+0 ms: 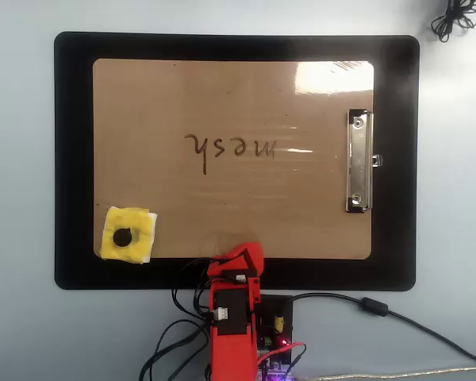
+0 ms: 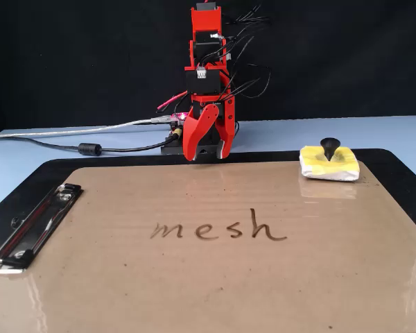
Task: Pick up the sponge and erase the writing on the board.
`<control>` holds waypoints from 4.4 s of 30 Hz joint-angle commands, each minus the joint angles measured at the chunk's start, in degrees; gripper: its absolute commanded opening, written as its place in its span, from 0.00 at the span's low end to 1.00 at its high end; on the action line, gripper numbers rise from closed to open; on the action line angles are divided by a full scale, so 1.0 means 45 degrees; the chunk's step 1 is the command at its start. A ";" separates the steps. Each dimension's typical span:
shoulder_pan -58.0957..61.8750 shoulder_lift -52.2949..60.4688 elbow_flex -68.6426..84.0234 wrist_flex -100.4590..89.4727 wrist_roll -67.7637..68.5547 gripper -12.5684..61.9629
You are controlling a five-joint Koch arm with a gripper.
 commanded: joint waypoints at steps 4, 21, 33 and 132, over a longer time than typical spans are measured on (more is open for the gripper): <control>-0.0039 0.0312 0.0059 0.0098 -0.0117 0.63; -0.0039 0.0293 0.0039 0.0098 -0.0117 0.63; -0.0117 0.0293 0.0039 0.0098 -0.0098 0.63; 0.0645 -0.4805 0.0625 -1.9023 -0.1230 0.06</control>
